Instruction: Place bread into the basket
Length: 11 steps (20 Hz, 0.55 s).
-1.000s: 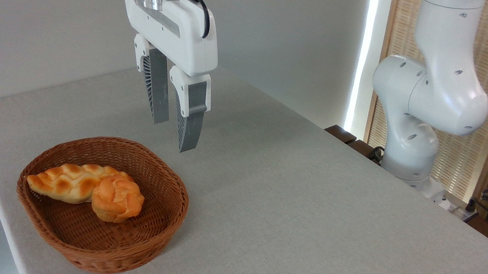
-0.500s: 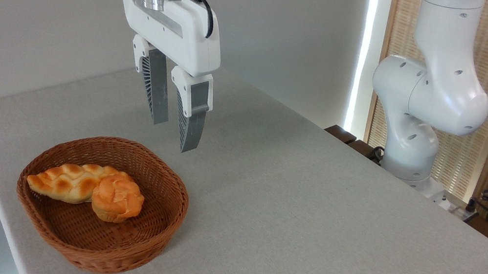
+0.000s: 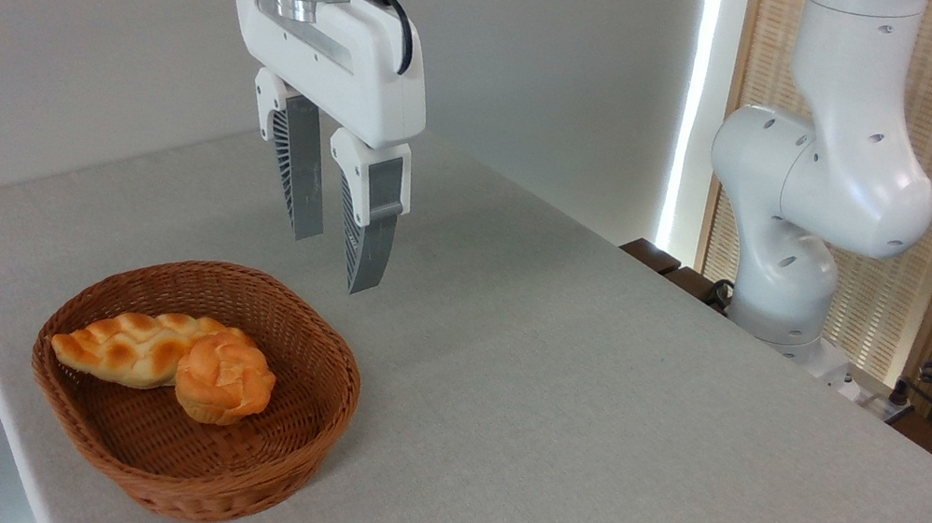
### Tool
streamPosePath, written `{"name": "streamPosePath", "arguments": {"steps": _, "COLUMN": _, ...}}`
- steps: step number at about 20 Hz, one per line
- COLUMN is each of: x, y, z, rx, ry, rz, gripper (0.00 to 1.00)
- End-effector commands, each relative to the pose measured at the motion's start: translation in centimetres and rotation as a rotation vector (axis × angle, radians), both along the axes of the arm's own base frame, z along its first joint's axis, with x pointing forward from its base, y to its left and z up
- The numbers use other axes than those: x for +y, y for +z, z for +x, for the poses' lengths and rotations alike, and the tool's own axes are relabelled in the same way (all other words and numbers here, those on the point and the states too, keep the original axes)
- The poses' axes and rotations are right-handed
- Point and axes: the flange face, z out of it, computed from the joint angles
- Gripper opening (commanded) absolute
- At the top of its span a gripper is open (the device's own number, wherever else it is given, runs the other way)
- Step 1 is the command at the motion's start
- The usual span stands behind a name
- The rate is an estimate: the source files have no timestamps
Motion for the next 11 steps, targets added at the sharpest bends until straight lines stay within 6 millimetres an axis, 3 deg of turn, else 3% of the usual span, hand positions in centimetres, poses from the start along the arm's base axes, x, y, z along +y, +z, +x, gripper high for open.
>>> {"name": "streamPosePath", "arguments": {"steps": 1, "x": 0.33, "y": 0.53, "z": -0.49, "rx": 0.007, "ry": 0.020, "rz": 0.008, "gripper": 1.00}}
{"name": "streamPosePath", "arguments": {"steps": 11, "x": 0.42, "y": 0.61, "z": -0.48, "rx": 0.005, "ry": 0.017, "rz": 0.008, "gripper": 1.00}}
